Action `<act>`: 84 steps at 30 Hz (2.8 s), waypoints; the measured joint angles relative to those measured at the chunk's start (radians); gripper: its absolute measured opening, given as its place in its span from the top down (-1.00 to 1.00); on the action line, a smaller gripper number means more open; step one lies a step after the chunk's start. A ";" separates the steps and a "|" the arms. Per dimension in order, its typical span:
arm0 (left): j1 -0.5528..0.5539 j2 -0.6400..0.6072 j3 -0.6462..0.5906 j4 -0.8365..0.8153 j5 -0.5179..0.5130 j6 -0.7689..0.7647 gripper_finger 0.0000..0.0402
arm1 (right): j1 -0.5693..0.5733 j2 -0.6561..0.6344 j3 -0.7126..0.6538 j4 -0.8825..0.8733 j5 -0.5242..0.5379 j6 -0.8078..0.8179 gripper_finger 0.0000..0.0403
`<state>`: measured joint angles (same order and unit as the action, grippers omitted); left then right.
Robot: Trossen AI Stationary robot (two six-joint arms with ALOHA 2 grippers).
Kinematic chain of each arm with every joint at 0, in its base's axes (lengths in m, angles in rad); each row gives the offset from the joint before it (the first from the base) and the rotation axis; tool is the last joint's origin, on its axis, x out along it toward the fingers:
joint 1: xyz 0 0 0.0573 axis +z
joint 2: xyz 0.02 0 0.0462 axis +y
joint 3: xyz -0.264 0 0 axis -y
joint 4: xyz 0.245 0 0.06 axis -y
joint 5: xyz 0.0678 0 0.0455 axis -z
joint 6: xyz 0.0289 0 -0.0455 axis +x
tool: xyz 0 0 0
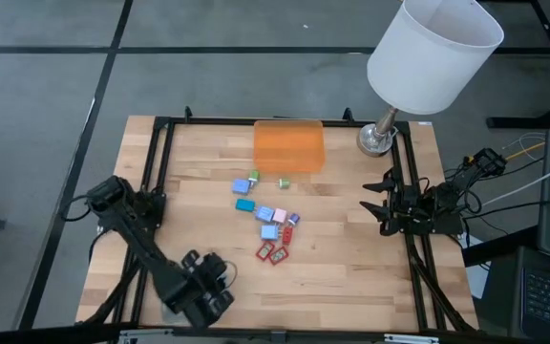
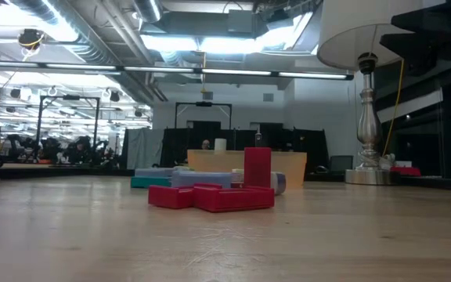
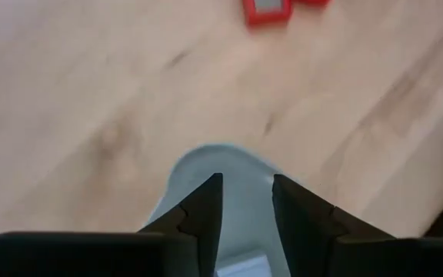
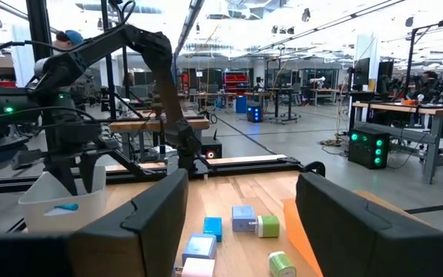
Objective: Pick & Place Office items
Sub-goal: Put the blue digital timer into the gray bin
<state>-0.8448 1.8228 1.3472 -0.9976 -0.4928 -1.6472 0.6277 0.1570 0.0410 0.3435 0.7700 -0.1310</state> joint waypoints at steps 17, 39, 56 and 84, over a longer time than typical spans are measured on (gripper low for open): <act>0.087 -0.024 0.010 0.023 0.122 0.093 0.46 | 0.000 0.000 0.000 0.000 0.000 -0.001 -0.20; 0.157 -0.033 0.223 -0.248 -0.149 0.221 0.00 | 0.000 0.000 0.000 0.000 0.000 0.012 -0.20; 0.582 -0.030 0.214 -0.139 0.153 1.178 -0.16 | 0.000 0.000 0.000 -0.001 0.000 0.011 -0.20; 0.854 0.187 0.213 -0.113 0.334 1.645 -0.60 | 0.000 0.000 0.000 -0.074 0.079 -0.008 -0.20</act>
<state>0.0089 2.0097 1.5600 -1.1102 -0.1590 -0.0021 0.6281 0.1566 0.0410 0.2695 0.8489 -0.1390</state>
